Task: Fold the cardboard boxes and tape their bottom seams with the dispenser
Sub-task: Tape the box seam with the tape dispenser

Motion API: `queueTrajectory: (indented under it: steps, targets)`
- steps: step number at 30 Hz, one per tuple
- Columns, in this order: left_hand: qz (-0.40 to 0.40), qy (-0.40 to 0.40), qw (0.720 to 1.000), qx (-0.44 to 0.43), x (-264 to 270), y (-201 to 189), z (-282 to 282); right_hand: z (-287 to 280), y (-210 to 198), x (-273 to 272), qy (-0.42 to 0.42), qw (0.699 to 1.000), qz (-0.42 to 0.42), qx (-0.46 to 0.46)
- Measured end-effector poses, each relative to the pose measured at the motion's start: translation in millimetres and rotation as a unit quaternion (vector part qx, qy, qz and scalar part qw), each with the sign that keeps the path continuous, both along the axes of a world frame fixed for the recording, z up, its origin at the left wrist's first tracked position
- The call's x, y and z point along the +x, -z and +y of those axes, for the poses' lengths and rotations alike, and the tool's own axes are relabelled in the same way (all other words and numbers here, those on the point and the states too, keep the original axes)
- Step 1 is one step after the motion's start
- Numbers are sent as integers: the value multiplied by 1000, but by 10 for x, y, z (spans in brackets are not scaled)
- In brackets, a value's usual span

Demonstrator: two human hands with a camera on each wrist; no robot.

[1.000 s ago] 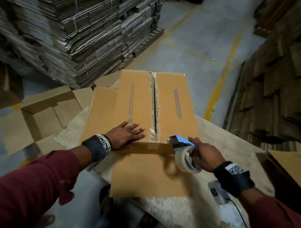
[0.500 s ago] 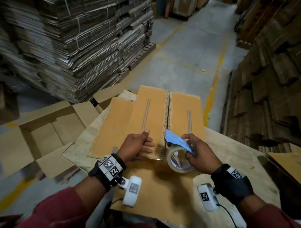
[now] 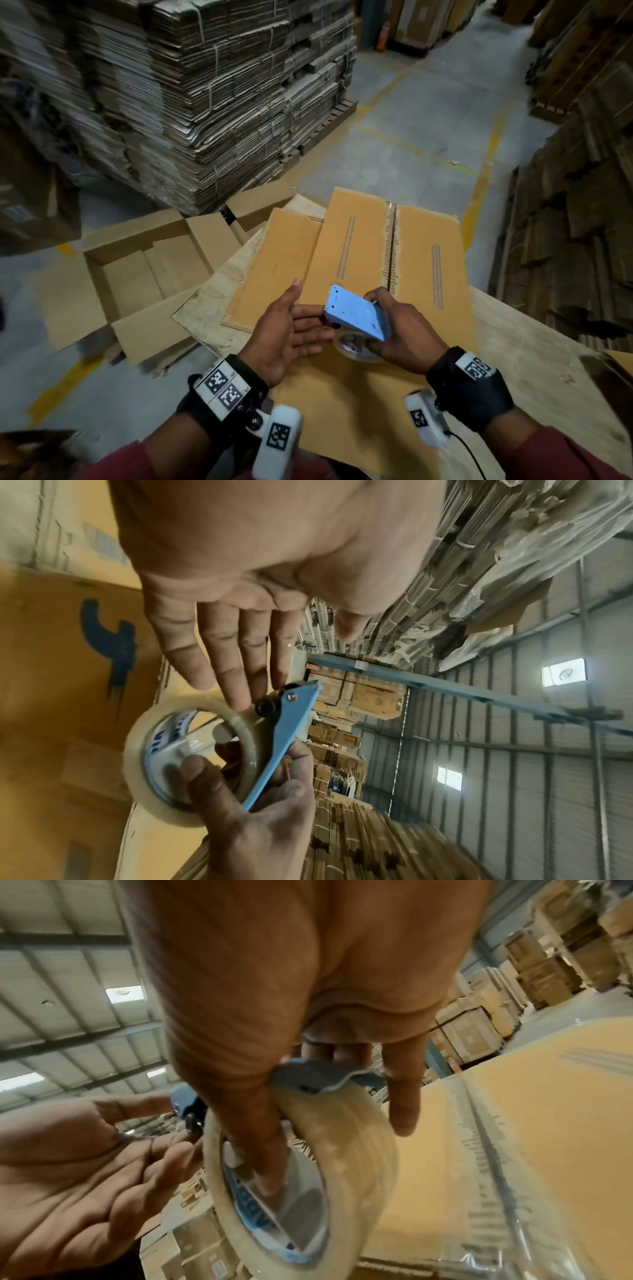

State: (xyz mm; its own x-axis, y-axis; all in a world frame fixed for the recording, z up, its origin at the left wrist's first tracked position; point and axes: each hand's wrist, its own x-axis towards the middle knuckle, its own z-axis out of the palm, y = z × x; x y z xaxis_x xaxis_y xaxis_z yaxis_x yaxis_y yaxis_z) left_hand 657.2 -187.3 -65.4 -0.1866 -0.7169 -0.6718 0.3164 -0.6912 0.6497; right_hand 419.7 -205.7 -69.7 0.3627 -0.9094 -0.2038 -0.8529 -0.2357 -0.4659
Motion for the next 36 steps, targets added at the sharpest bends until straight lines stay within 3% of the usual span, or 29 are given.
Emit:
queueTrajectory:
  steps: [5, 9, 15, 24, 32, 36]
  targets:
    - [51, -44, 996, 61, 106, 128, 18, -80, 40, 104, -6, 999, -44, -4]
    - [12, -88, 994, 69, 58, 274, 54, -147, 73, 179, -14, 999, -36, -13]
    - [25, -109, 991, 70, 73, 397, 69, -165, 67, 263, -49, 998, -32, -9]
    - [46, -99, 991, 76, 133, 503, 53, -201, 68, 274, -79, 996, -30, -21]
    - [-37, -108, 993, 2, 106, 552, 33, -211, 43, 301, -85, 996, -14, -10]
    - [8, -84, 996, 38, 180, 540, 50, -233, -6, 341, -106, 994, 23, -4]
